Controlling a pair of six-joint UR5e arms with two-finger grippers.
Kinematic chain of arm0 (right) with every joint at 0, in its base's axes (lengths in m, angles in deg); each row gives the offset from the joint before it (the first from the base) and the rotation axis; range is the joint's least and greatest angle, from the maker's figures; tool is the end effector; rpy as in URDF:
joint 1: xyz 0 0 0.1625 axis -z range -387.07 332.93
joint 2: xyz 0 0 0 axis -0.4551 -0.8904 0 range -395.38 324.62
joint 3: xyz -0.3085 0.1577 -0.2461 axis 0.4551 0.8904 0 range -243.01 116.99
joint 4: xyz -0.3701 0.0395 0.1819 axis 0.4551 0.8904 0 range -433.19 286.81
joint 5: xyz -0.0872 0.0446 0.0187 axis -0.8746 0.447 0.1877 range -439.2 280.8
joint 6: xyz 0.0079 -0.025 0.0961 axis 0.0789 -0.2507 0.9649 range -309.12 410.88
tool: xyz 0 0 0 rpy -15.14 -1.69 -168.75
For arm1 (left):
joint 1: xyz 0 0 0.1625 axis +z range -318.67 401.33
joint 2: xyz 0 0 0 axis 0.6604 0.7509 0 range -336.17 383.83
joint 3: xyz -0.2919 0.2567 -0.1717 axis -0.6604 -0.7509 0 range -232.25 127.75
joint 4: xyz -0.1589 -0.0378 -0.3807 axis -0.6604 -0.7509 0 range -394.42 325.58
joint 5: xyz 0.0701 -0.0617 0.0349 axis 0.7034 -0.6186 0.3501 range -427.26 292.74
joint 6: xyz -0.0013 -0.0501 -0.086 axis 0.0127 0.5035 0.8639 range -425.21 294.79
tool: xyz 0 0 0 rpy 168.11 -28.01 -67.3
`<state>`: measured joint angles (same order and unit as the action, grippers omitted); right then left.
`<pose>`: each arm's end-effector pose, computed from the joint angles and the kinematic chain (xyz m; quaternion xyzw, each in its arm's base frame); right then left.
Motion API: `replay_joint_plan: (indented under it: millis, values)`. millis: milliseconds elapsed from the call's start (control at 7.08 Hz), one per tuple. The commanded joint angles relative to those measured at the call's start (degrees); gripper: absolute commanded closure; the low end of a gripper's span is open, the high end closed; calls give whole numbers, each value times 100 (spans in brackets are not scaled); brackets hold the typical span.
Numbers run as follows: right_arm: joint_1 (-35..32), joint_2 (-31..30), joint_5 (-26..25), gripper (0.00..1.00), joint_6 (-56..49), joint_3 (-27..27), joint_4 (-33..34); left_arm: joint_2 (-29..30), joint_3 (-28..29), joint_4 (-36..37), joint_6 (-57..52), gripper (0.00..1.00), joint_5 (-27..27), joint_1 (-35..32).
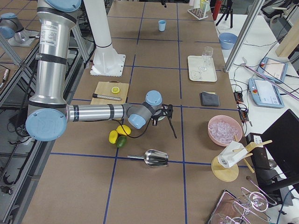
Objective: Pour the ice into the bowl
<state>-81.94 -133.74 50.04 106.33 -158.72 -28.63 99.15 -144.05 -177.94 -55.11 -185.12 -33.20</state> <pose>-0.2048 -0.4130 0.5900 0.0196 -0.4642 0.0341 0.8849 0.0250 -0.4160 0.6628 0.2788 0.2947 0.1261 0.9053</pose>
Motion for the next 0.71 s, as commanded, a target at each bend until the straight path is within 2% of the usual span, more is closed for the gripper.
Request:
replay_joint_plan:
  millis: [0, 141, 283, 424, 565]
  values:
    - [28, -8, -5, 99, -34, 60, 1, 0, -14, 0, 0, 0, 0, 0]
    - [28, -8, -5, 85, -43, 69, 1, 0, -22, 0, -9, 0, 0, -9]
    - [28, -8, -5, 61, -61, 104, 1, 0, -22, 0, -9, 0, 0, -9]
    - [20, -17, -5, 45, -61, 104, 1, 0, -22, 0, -9, 0, 0, -9]
    - [11, -25, -13, 0, -61, 96, -8, 0, -40, 9, -9, 0, 0, -9]
